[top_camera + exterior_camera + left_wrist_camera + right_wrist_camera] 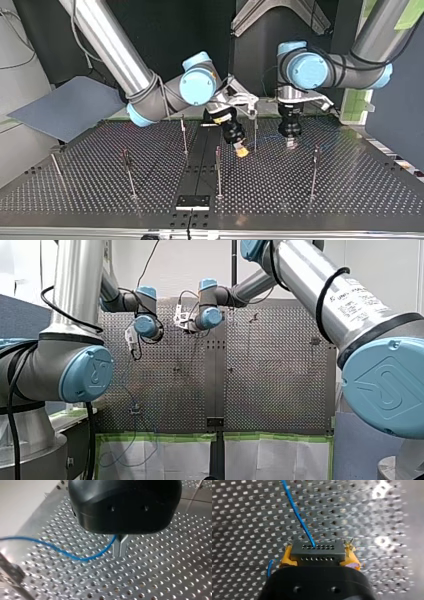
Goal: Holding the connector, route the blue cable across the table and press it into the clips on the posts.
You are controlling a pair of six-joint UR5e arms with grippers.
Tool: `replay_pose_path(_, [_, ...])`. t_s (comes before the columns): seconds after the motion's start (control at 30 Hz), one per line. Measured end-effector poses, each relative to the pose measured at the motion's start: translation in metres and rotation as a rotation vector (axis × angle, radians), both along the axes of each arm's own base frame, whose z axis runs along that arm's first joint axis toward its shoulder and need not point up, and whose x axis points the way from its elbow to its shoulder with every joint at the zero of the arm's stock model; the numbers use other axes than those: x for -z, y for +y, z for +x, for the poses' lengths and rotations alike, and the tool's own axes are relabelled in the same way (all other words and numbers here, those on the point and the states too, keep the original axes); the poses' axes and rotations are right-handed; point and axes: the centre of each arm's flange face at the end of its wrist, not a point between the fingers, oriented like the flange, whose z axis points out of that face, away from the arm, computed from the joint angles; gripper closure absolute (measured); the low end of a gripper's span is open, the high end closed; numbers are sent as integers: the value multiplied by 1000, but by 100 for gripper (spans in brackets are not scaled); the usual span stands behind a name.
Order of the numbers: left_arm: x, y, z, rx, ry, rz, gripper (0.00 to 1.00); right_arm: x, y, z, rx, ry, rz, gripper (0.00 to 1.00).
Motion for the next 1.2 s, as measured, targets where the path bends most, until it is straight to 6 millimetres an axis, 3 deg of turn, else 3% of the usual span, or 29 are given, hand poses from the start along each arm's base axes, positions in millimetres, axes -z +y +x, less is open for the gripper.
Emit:
replay_pose_path(0.2, [9, 0, -12, 8, -17, -1, 100, 23, 3, -6, 5, 34, 26, 100])
replay_pose_path(0.93, [147, -1, -40, 62, 150, 28, 100, 108, 15, -33, 22, 135, 95, 100])
replay_pose_path(1.07, [164, -4, -41, 95, 161, 12, 100, 125, 18, -37, 21, 147, 103, 100])
replay_pose_path(1.2, [166, -7, -34, 124, 135, 3, 100, 149, 24, -43, 20, 179, 130, 100])
